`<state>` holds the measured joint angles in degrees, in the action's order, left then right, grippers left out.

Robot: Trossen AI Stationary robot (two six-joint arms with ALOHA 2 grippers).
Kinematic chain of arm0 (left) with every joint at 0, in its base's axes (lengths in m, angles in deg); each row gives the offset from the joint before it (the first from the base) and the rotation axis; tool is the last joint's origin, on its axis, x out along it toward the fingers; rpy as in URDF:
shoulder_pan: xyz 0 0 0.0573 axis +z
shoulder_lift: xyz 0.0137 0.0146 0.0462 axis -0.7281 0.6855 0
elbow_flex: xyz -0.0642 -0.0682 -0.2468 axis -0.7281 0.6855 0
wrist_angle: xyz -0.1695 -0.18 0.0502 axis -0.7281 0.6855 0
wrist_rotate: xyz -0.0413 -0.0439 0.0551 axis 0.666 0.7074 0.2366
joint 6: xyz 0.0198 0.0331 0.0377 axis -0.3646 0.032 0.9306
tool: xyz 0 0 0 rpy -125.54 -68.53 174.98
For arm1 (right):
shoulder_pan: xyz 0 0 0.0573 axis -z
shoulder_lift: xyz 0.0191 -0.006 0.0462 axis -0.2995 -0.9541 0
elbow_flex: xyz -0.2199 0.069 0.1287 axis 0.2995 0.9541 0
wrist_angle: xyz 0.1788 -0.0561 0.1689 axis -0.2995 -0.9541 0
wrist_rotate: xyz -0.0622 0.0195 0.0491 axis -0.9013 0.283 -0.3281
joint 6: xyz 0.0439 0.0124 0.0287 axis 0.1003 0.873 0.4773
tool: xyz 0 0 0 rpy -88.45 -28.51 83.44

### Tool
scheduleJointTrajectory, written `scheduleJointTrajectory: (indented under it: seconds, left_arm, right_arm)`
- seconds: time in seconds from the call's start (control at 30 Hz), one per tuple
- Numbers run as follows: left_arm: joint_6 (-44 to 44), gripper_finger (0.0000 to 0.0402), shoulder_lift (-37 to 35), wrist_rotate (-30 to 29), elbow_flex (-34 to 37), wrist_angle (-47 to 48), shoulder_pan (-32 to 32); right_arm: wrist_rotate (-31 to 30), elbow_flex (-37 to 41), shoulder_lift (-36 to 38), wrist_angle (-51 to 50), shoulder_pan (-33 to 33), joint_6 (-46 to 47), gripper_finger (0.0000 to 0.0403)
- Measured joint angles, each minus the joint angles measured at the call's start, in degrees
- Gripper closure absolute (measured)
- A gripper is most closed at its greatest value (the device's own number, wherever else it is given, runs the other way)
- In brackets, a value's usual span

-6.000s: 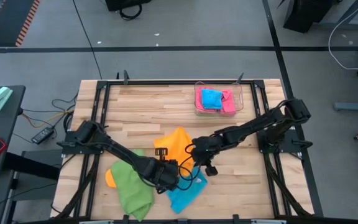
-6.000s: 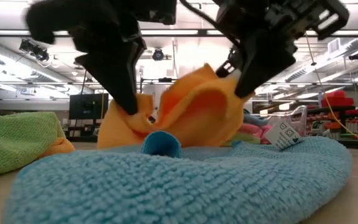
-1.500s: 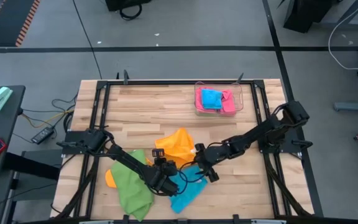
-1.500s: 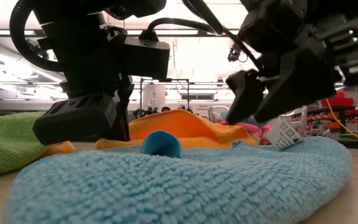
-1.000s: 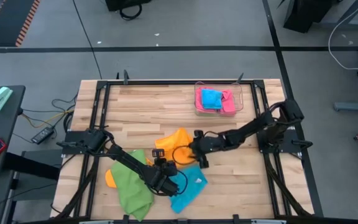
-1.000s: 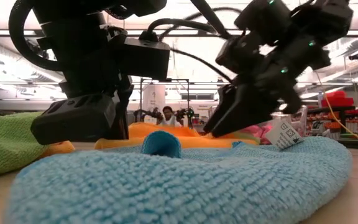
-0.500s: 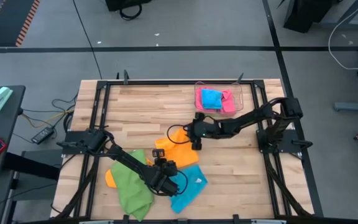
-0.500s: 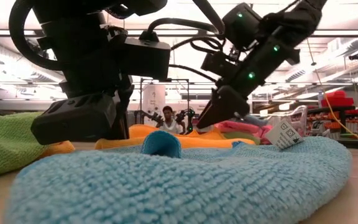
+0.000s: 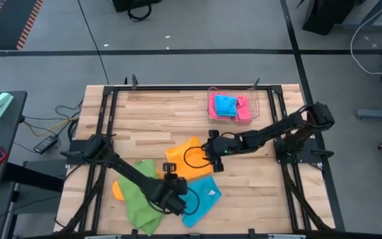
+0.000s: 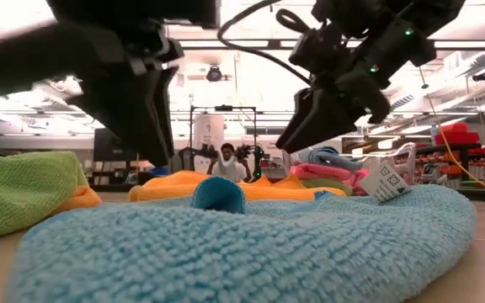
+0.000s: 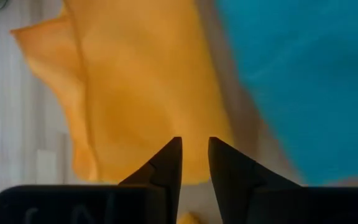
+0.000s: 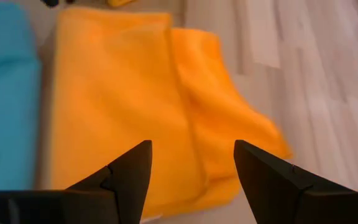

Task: Fold microfiber towels
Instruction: Fold the right yellow towel

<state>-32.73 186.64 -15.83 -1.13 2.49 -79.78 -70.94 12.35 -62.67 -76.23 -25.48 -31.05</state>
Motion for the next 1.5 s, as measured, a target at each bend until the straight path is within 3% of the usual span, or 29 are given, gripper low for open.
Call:
scheduleJointTrajectory:
  seconds: [0.13,0.47,0.7,1.0,1.23,1.4,1.5]
  left_arm:
    - [0.1,0.0291,0.01,0.19,0.02,-1.44,-0.73]
    - [-2.42,0.0191,2.47,0.23,0.05,-6.91,-0.23]
    - [-2.87,0.0182,5.82,-0.52,0.09,-6.08,1.19]
    - [-3.1,0.0224,6.49,-0.66,-0.04,-5.32,1.61]
    - [-3.09,0.0299,6.75,-1.25,0.09,-3.99,1.76]
    - [-2.56,0.0379,6.77,-0.72,0.11,-3.68,1.83]
    - [-2.62,0.0388,5.95,-0.46,-0.48,-2.94,1.83]
  right_arm:
    - [-0.02,0.58,0.15,-0.15,-1.63,0.75,0.0166]
    - [-0.2,4.34,0.15,5.58,-2.26,2.73,0.0166]
    - [-0.2,4.54,0.15,7.77,-3.89,0.06,0.0166]
    - [0.02,4.54,0.15,10.56,-8.39,-5.34,0.0166]
    - [0.02,4.54,-1.11,12.62,-10.48,-5.74,0.0166]
    - [-0.14,4.58,-1.52,12.48,-11.73,-5.67,0.0166]
    - [-0.45,4.58,-2.05,13.08,-12.47,-5.95,0.0166]
